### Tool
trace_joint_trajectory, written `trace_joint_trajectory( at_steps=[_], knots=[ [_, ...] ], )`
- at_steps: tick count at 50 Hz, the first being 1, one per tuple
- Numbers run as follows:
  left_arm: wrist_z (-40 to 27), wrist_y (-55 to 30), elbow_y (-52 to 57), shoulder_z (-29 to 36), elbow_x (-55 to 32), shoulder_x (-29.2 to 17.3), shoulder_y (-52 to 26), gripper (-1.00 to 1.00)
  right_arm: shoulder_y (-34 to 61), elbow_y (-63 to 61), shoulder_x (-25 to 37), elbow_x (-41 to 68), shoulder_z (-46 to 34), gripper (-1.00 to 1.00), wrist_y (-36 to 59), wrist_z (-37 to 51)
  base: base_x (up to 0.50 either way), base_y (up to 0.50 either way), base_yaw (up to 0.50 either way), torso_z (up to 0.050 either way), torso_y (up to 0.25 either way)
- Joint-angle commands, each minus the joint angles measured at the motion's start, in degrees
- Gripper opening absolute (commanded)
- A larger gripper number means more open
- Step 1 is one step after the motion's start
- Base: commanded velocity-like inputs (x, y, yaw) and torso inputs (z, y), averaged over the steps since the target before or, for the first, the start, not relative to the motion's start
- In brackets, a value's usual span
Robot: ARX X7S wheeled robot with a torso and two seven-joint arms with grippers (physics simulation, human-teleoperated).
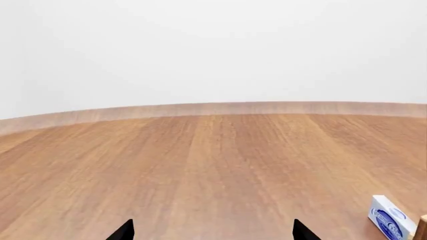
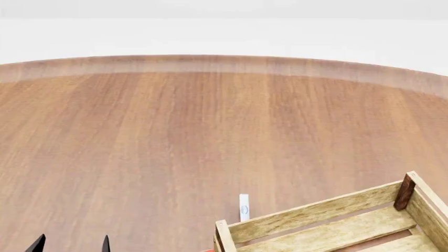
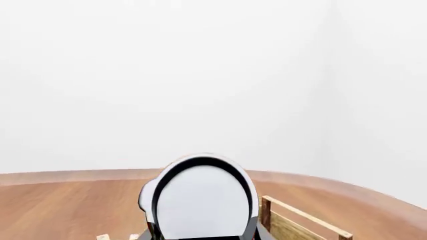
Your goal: Pick up the tomato sauce, and put it in the wooden tray.
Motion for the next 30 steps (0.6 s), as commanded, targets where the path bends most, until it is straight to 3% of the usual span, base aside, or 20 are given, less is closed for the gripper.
trace_joint_trajectory(
  at_steps=[1, 11, 30],
  knots=[
    [-0.12, 0.10, -0.04, 0.25, -0.09, -0.13, -0.03, 1.00, 1.45, -4.41, 0.90, 2.34, 2.17, -1.00, 4.38, -0.59, 0.00, 0.00, 0.00, 0.000, 0.000],
    [-0.05, 0.65, -0.63, 0.36, -0.23, -0.15, -0.21, 1.00, 7.13, -6.06, 1.65, 14.21, 5.47, -1.00, 9.03, -3.04, 0.00, 0.00, 0.00, 0.000, 0.000],
    [-0.35, 0.53, -0.52, 0.67, -0.46, -0.38, -0.31, 1.00, 10.10, -9.58, 2.22, 16.56, 8.77, -1.00, 14.83, -2.11, 0.00, 0.00, 0.00, 0.000, 0.001]
  ],
)
